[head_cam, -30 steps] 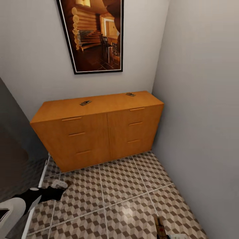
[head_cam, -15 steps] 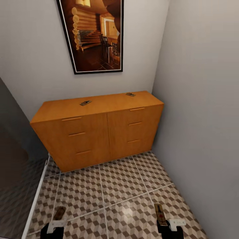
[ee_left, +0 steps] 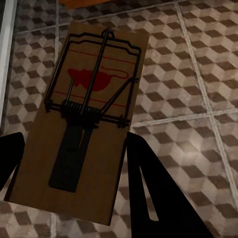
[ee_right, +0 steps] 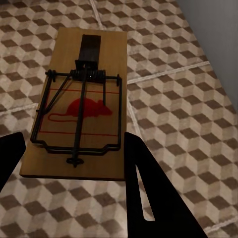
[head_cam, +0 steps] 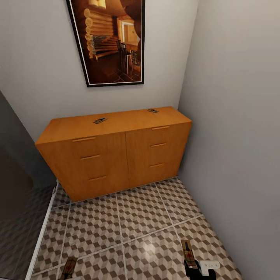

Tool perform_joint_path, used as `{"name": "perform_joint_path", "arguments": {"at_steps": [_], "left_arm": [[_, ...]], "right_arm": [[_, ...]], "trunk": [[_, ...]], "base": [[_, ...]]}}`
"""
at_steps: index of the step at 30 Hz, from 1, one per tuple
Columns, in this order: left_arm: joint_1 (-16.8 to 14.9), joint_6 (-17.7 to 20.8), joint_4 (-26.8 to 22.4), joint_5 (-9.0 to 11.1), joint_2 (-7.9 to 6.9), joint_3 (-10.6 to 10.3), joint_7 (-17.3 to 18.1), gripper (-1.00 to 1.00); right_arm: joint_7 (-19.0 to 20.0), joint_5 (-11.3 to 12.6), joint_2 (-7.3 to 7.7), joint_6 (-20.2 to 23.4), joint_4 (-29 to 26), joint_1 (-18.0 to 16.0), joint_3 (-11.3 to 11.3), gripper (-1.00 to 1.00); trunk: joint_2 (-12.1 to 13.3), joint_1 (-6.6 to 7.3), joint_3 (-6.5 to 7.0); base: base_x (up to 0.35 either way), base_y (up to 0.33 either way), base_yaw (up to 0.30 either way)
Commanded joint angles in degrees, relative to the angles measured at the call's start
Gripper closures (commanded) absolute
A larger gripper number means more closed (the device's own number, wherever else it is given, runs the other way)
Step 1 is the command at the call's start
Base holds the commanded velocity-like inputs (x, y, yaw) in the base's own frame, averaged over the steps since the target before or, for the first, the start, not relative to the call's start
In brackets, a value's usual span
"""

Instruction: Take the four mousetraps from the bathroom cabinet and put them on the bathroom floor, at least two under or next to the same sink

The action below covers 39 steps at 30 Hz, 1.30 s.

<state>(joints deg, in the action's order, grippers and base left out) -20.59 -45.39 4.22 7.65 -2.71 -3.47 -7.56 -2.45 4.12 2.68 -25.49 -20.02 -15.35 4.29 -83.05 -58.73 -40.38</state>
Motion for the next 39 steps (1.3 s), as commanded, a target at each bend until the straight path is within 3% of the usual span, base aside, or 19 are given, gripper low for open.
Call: {"name": "perform_joint_path", "arguments": {"at_steps": [1,9,39], "left_arm": [[-0.05,-0.26,0.21,0.26,0.01,-0.36,-0.31,1.00],[0.02,-0.18,0.24,0.26,0.05,-0.31,-0.52,1.00],[0.02,-0.14,0.26,0.26,0.16,-0.34,-0.52,1.00]], "right_arm": [[-0.24,0.44,0.05,-0.21,0.08,-0.04,0.46,1.00],[-0.57,0.62,-0.35,-0.26,0.07,-0.04,0.16,1.00],[-0.66,0.53,-0.45,-0.26,0.16,-0.04,0.17,1.00]], "trunk": [[-0.02,0.00,-0.04],[-0.02,0.00,0.01],[-0.02,0.00,0.03]], "base": [[0.000,0.000,0.000],[0.000,0.000,0.084],[-0.002,0.000,0.284]]}}
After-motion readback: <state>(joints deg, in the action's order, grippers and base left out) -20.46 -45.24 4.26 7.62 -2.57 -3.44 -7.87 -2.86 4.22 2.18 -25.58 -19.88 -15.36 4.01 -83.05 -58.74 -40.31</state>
